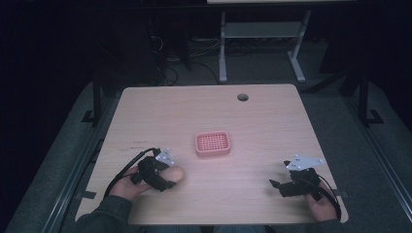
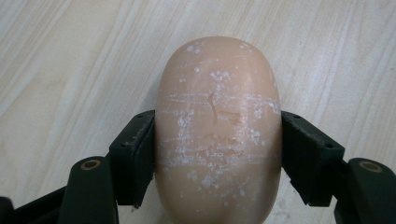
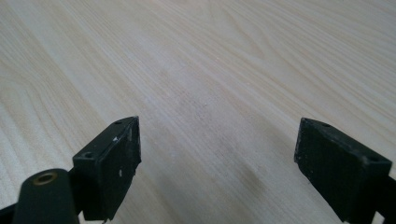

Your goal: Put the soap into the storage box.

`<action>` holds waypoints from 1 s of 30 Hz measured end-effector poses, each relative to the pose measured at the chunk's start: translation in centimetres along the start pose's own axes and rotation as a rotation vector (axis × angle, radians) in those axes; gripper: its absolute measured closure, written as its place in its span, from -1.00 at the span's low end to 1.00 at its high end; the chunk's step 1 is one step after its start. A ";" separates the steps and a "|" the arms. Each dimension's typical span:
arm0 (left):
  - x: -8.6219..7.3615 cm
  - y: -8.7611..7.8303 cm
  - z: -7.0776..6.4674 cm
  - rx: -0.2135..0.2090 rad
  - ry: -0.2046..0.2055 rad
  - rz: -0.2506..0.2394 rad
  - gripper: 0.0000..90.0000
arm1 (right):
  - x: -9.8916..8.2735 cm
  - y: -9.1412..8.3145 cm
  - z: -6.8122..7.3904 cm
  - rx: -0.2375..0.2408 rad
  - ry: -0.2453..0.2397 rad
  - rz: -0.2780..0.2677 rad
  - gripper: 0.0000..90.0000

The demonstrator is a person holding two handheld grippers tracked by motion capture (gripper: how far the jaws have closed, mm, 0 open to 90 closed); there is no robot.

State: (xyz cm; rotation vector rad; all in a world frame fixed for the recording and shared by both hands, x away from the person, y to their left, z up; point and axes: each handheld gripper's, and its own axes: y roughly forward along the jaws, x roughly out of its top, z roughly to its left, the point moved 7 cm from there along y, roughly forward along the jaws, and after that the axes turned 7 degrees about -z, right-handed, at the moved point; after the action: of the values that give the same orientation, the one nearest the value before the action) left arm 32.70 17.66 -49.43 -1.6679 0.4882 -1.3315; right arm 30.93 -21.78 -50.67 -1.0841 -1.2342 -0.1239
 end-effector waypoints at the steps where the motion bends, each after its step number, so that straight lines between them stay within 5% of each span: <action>1: 0.1 0.0 0.0 -0.001 -0.006 -0.005 -0.28 | 0.0 0.0 0.0 0.000 -0.002 0.000 -0.69; 30: 2.4 0.2 0.8 -0.027 -0.001 0.000 -0.28 | 0.1 -0.2 -0.2 -0.001 0.006 -0.023 -0.69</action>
State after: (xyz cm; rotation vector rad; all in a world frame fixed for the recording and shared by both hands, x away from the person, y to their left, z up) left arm 34.24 16.05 -48.25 -1.6906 0.5081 -1.3298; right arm 31.01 -21.97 -50.43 -1.0698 -1.2418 -0.1453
